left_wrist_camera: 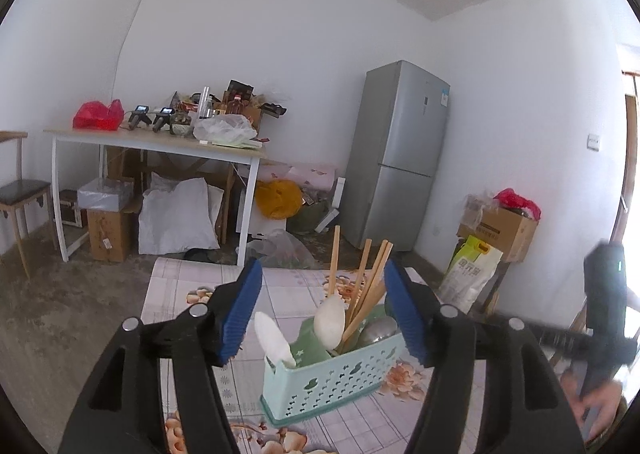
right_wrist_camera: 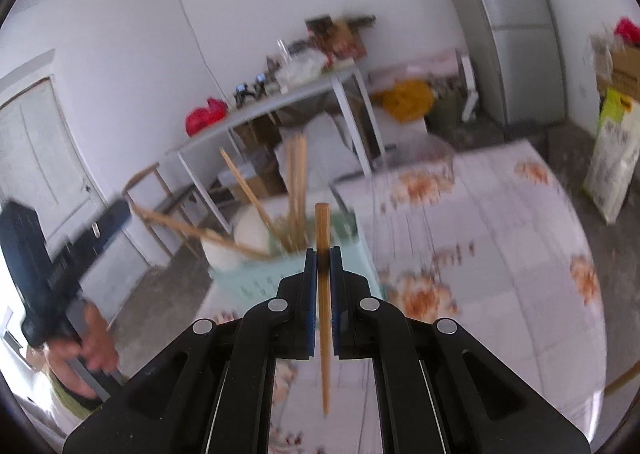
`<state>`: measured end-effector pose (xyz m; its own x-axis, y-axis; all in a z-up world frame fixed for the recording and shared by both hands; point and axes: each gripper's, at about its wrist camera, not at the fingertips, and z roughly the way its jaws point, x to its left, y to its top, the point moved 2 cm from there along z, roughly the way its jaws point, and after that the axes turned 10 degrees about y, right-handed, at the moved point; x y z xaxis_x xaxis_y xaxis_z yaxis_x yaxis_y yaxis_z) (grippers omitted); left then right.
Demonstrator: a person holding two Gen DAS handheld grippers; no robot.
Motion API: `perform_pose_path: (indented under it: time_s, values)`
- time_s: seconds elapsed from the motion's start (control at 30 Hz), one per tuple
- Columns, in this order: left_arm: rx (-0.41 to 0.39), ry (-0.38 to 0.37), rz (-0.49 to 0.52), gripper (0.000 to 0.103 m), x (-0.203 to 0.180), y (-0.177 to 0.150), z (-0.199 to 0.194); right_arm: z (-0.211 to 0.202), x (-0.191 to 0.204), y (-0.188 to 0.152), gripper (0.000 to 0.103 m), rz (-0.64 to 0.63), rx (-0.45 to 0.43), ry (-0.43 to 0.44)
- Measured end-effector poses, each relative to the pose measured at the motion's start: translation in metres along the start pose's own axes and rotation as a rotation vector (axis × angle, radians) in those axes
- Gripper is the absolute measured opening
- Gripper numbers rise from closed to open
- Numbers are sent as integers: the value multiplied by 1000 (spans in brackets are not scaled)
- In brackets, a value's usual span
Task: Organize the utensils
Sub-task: 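Open the left tool and lift it away from the holder, then lower the held chopstick into the green holder and open the right tool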
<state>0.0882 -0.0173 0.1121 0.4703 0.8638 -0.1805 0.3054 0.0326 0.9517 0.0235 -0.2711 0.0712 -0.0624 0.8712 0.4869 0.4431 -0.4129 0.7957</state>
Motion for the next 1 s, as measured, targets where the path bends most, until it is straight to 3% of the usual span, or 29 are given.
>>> perform_pose_path:
  time_s: [0.3, 0.6, 0.8, 1.0]
  values:
    - [-20, -21, -24, 64, 11, 0, -12, -16, 38, 71, 4, -140, -130, 40]
    - [42, -38, -25, 65, 14, -25, -15, 5, 64, 121, 4, -219, -201, 65]
    - [117, -61, -23, 67, 8, -50, -9, 35, 60, 114, 4, -228, -190, 32]
    - [166, -64, 0, 70, 2, -69, 3, 81, 32, 74, 4, -161, -80, 35]
